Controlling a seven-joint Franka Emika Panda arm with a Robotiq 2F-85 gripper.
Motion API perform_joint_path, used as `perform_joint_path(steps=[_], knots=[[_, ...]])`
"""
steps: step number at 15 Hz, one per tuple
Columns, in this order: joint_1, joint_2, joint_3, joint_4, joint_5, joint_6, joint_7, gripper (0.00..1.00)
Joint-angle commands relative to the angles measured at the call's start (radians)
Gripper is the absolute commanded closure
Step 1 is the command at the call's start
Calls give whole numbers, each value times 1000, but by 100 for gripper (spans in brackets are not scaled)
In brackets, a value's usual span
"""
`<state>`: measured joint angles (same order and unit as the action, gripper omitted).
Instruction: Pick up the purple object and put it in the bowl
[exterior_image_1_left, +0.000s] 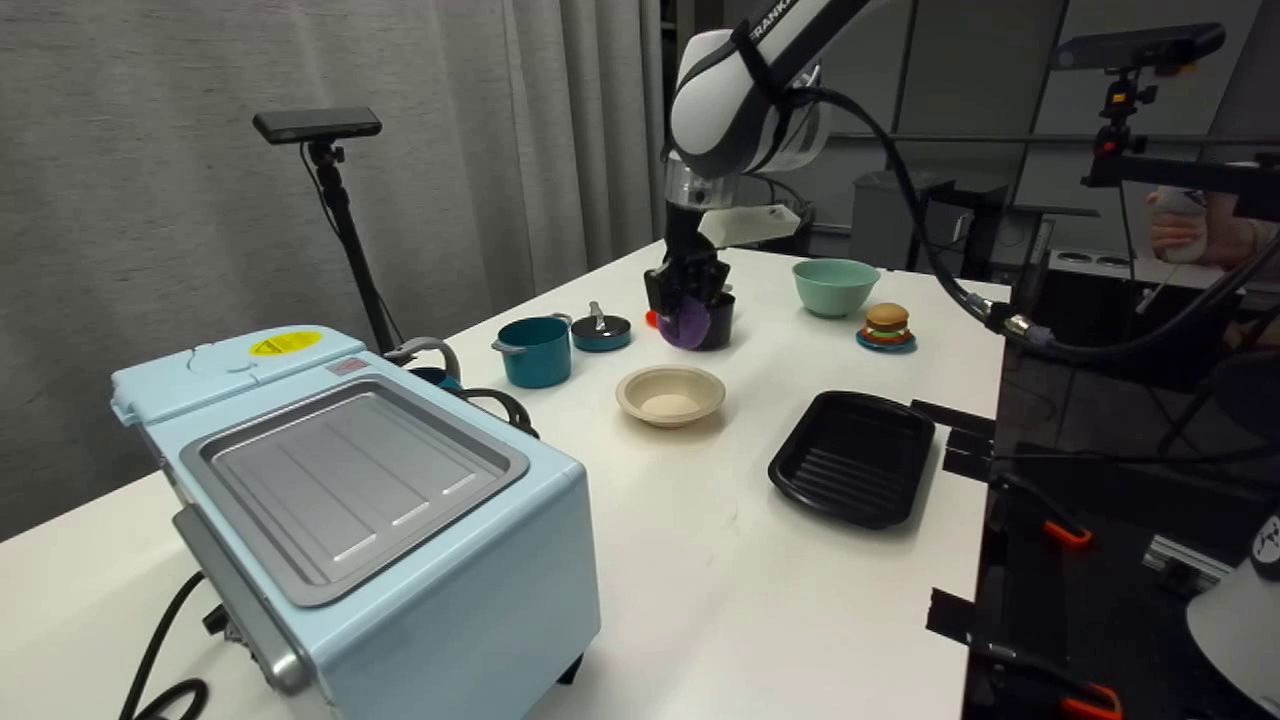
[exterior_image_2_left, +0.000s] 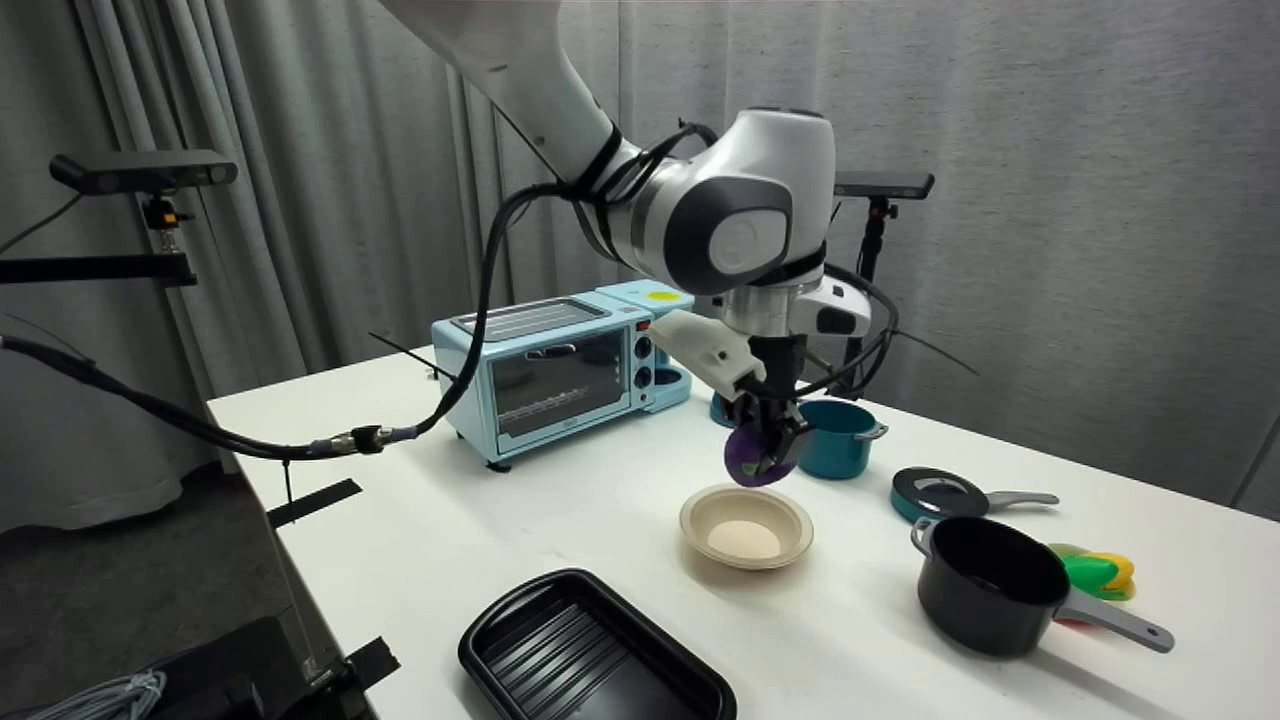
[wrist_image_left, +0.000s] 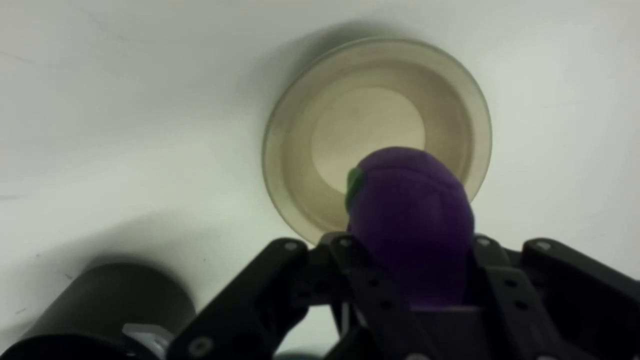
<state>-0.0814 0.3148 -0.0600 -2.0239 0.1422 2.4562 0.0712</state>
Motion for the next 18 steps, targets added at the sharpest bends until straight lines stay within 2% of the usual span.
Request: perform_joint_path(steps=[1,9,10,11,13,17,18], knots=[[-3,145,20,103,49,21,26,94],[-7,317,31,218,47,-31,70,94],[-10,322,34,228,50,-46,69,63],[-11,320,34,235,50,-63,69,49],[-14,319,34,243,53,-90,68,37],[-16,324,31,243,52,-114,68,5],[-15,326,30,243,51,-118,69,1]])
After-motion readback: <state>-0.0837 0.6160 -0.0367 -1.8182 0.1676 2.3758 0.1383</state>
